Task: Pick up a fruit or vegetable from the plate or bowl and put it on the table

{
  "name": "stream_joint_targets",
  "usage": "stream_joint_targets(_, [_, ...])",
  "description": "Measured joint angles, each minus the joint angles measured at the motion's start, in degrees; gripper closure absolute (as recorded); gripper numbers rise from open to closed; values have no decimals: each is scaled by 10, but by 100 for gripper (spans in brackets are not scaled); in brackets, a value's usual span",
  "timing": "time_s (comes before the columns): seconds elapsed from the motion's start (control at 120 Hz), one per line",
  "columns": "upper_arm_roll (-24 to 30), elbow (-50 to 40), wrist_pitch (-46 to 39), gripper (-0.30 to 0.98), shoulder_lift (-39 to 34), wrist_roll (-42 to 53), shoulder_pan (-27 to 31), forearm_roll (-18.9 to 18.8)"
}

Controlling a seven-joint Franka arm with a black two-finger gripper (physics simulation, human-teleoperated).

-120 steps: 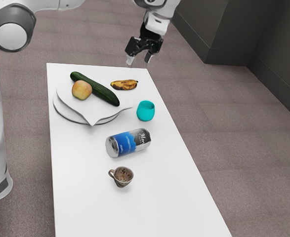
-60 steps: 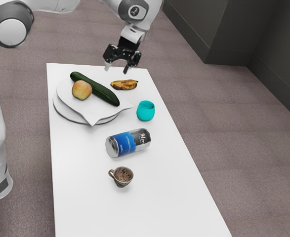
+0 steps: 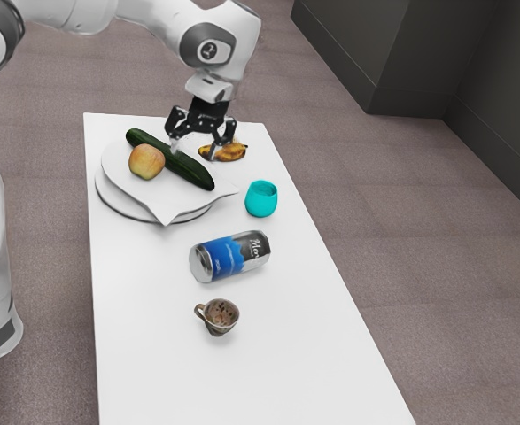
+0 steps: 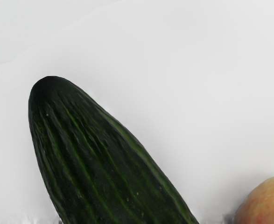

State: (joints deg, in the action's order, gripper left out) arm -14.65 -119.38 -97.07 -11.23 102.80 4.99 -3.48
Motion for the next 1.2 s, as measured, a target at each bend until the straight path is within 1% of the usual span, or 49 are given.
stream_joint_targets(0.15, [-74, -1, -15, 0, -11, 14, 3, -2])
stream_joint_targets(0.275, [-92, -7, -15, 0, -12, 25, 15, -4])
stream_joint_targets(0.392, [-92, -13, -12, 0, -12, 34, 19, -6])
stream_joint_targets(0.458, [-89, -13, -1, 0, -29, 38, 19, -7])
stream_joint_targets(0.617, [-59, -14, 38, 0, -54, 45, 17, 4])
stream_joint_targets(0.692, [-33, -21, 42, 0, -57, 46, 16, 8])
stream_joint_targets(0.75, [-24, -38, 40, 0, -61, 46, 16, 10])
stream_joint_targets(0.917, [-24, -80, 38, 0, -106, 45, 20, 9])
stream_joint_targets(1.2, [-33, -101, 41, 0, -114, 44, 35, 0])
